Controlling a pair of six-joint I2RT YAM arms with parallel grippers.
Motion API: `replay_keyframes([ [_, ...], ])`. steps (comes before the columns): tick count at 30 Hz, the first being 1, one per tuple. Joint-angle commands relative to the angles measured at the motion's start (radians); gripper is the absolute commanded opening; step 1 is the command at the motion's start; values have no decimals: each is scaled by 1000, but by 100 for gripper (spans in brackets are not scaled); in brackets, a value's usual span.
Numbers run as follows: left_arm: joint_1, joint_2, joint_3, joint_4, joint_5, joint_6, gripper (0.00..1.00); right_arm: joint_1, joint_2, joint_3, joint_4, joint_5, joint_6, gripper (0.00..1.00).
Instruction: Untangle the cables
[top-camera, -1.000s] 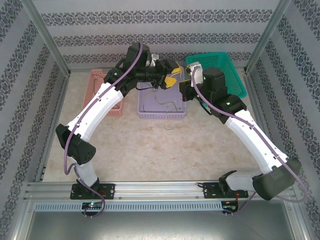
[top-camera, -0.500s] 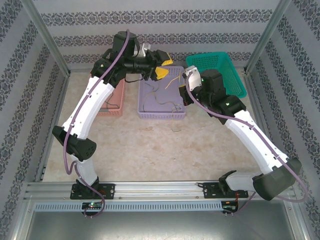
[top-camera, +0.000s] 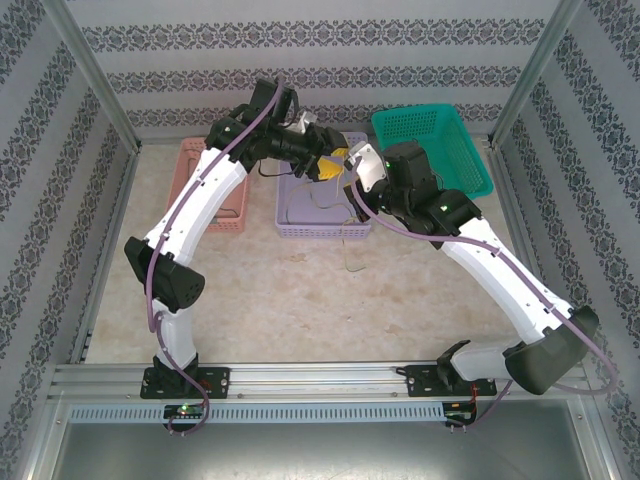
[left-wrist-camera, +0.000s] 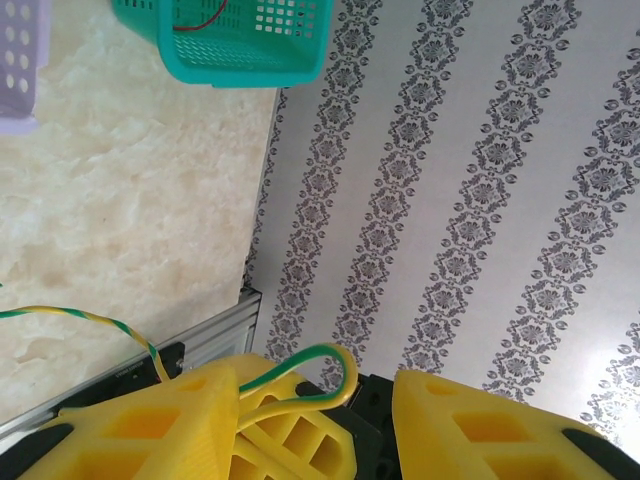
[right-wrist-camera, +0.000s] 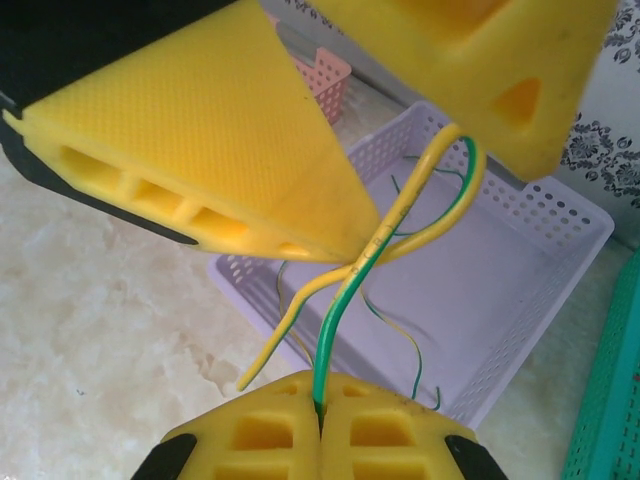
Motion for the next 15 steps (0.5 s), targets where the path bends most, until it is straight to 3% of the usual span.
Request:
replay_keyframes([
  [1, -13, -16, -30, -36, 32, 42, 42, 14, 2, 28, 10, -21, -11, 0],
  [6, -13, -22, -47, -10, 32, 41, 27, 15, 8, 28, 3, -34, 1, 0],
  [15, -20, -28, -77, -1, 36, 53, 14, 16, 19, 26, 1, -55, 30, 0],
])
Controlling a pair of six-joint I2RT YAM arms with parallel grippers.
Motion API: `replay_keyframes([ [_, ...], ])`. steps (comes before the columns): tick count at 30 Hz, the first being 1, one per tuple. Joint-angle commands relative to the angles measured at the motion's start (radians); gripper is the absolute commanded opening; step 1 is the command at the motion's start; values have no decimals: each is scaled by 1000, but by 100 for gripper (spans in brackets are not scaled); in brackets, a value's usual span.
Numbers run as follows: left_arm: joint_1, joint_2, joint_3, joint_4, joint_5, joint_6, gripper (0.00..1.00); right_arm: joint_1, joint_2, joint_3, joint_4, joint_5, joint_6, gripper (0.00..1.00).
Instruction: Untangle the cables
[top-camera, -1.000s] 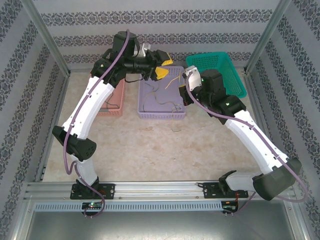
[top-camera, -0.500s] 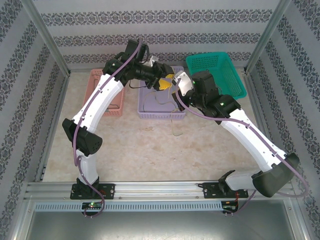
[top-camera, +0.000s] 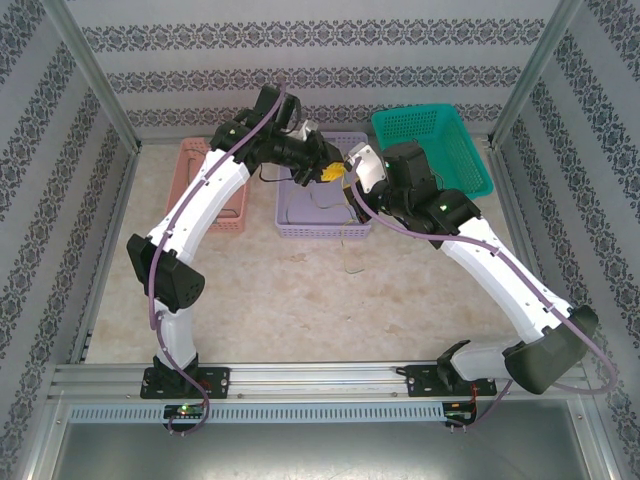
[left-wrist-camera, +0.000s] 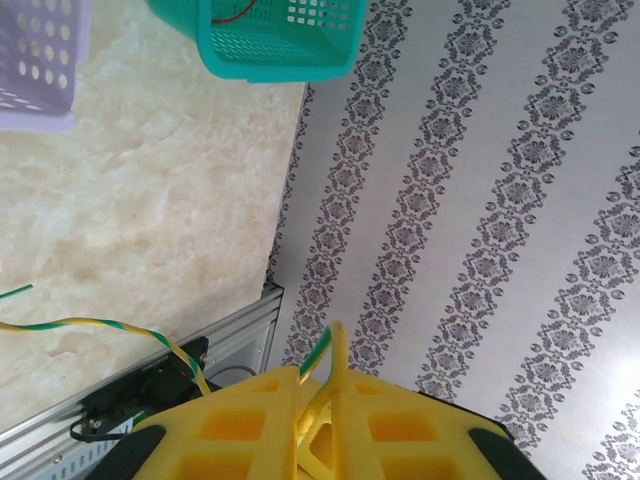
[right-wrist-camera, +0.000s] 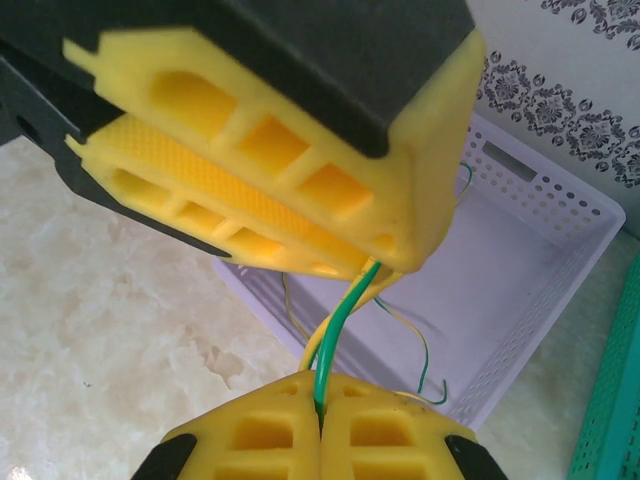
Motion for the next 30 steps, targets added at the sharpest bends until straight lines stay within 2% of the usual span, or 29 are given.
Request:
replay_keyframes([
  [1, -20, -28, -15, 5, 30, 17, 11, 17, 14, 27, 14, -43, 25, 0],
  [6, -20, -31, -24, 21, 6, 21, 0, 22, 18, 29, 8, -49, 41, 0],
  [13, -20, -45, -31, 115, -47, 71, 0, 28, 20, 9, 20, -61, 114, 0],
  [16, -19, -56, -60, 221, -53, 93, 0, 21, 21, 8, 29, -89, 179, 0],
  [17, -19, -64, -80, 274, -54, 102, 0, 13, 23, 11, 29, -103, 211, 3],
  [18, -15, -71, -99, 319, -54, 110, 0, 0, 23, 17, 27, -115, 251, 14],
  [20, -2, -88, -155, 424, -38, 108, 0, -44, 9, 15, 29, -136, 342, 28],
  [23, 17, -103, -224, 593, 13, 91, 0, -154, -52, -43, 124, -224, 518, 40],
  [26, 27, -94, -231, 663, 62, 106, 0, -252, -103, -95, 246, -317, 682, 43],
  [30, 35, -66, -201, 657, 125, 144, 0, -331, -104, -88, 298, -408, 793, 42],
])
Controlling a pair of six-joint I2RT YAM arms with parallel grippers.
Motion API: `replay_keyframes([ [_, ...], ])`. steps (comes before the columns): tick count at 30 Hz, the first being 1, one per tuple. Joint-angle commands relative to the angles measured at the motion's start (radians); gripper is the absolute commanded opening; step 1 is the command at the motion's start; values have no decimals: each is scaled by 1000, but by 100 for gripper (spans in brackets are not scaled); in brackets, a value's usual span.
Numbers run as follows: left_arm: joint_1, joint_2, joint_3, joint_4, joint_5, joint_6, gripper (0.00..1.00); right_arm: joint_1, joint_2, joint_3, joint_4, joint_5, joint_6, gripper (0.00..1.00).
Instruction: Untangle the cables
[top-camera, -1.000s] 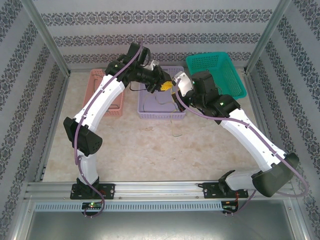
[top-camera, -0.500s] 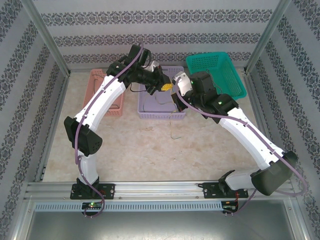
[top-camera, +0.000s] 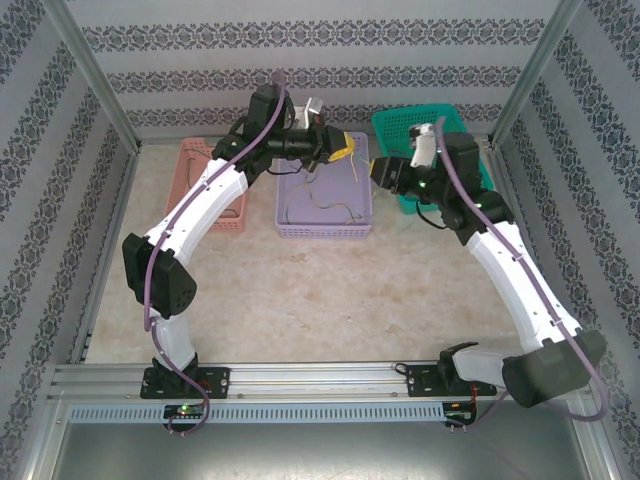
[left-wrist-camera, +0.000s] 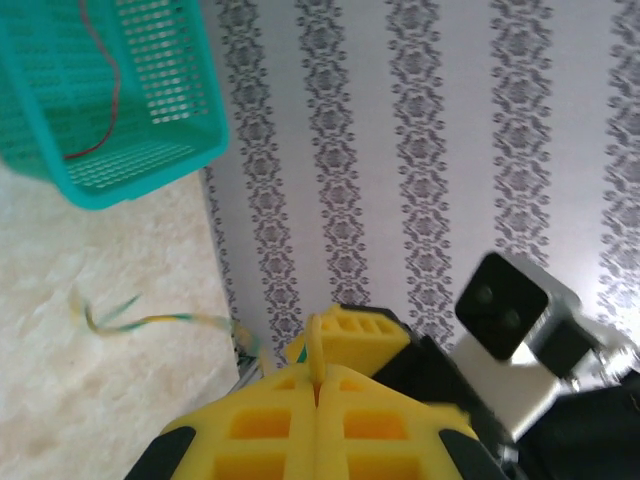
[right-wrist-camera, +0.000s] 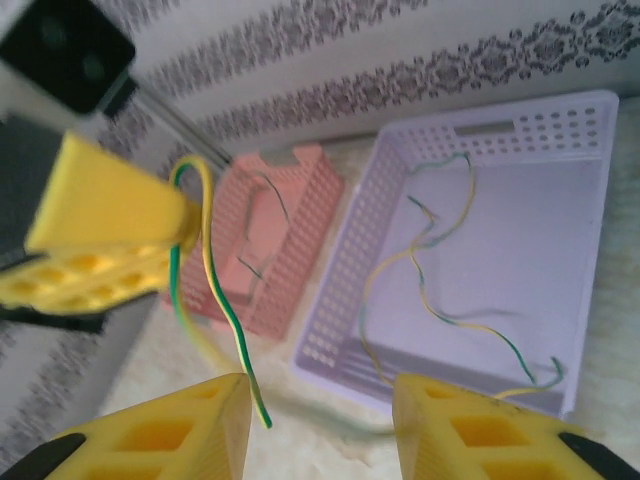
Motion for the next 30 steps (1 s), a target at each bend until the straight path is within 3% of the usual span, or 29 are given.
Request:
replay_keyframes([
  [1, 13, 4, 32, 96, 92, 73, 0, -35, -14, 2, 112, -131, 172, 42],
  [8, 15, 7, 59, -8, 185, 226, 0, -87, 57, 54, 60, -222, 185, 40],
  [13, 16, 6, 52, -19, 223, 277, 0, -63, 123, 91, 74, -387, 151, 40],
  [30, 17, 41, 87, 3, 237, 231, 0, 18, 111, -13, 104, -354, 64, 41],
])
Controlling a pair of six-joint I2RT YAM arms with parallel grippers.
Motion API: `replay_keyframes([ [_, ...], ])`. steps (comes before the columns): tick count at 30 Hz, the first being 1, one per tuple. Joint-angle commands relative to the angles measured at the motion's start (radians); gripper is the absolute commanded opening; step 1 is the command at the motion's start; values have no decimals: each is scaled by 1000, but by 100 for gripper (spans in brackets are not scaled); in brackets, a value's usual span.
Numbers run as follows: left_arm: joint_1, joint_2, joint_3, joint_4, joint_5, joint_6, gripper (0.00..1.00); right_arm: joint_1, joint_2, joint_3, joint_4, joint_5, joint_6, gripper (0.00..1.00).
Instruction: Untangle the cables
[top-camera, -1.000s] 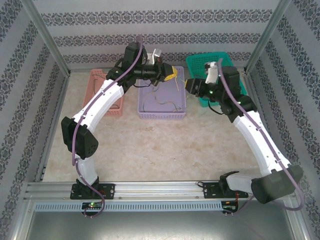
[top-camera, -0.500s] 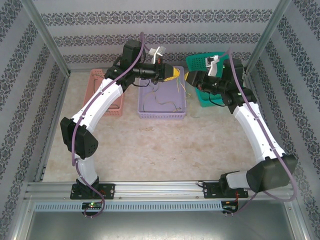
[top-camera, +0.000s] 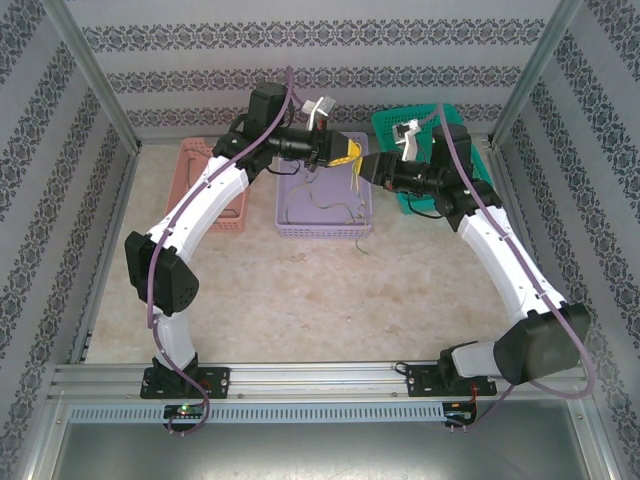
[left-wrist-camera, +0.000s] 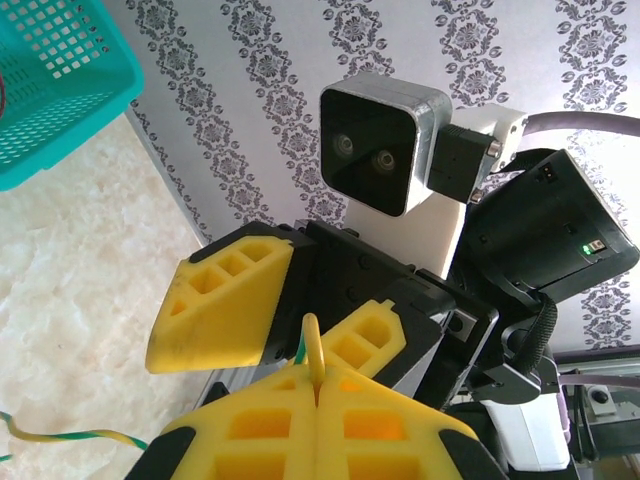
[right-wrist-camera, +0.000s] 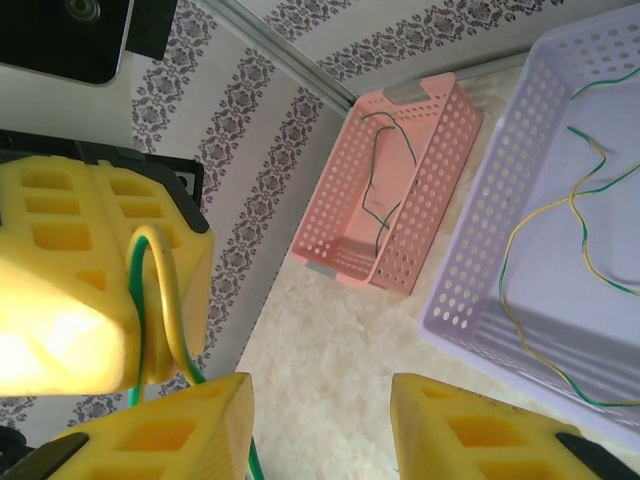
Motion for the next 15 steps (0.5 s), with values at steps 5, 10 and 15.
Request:
replay_keyframes([
  [5, 18, 27, 85, -43, -13, 54, 0, 41, -56, -55, 5, 26, -79, 44],
  [10, 20, 30, 85, -40, -15, 45, 0, 61, -54, -74, 6, 32, -96, 46],
  [15, 24, 38, 103, -99, -18, 85, 0, 82, -67, -83, 17, 69, -87, 46],
])
